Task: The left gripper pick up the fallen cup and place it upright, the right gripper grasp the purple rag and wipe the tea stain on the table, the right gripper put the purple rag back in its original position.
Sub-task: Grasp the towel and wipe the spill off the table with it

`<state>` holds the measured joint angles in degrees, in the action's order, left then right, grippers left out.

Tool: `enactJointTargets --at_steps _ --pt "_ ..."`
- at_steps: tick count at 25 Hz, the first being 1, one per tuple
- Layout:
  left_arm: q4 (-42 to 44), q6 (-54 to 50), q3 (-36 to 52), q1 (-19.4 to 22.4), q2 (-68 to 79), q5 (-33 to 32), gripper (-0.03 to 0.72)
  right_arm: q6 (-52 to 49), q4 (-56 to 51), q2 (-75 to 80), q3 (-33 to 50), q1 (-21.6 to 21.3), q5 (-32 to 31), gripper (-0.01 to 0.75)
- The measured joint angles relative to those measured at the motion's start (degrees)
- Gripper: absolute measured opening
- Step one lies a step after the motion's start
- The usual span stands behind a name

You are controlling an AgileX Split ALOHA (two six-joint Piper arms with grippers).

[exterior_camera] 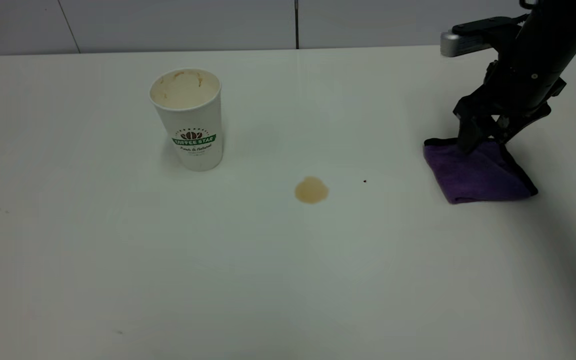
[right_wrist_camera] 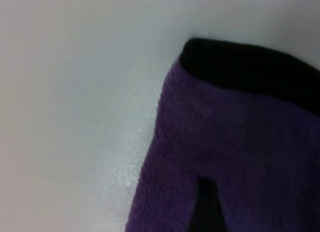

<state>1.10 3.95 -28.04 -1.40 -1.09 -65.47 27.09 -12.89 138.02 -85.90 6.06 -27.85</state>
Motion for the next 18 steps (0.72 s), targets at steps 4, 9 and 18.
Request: enactJointTargets --at_steps 4,9,18 --pt "0.00 0.00 0.00 0.00 0.00 0.00 0.449 0.02 0.17 2.23 -0.39 0.00 0.62 0.608" --pt "0.00 0.00 0.00 0.00 0.00 0.00 0.449 0.02 0.18 4.01 -0.46 0.00 2.06 0.554" --pt "0.00 -0.11 0.00 0.00 0.00 0.00 0.449 1.91 0.50 4.47 -0.67 2.15 1.84 0.083"
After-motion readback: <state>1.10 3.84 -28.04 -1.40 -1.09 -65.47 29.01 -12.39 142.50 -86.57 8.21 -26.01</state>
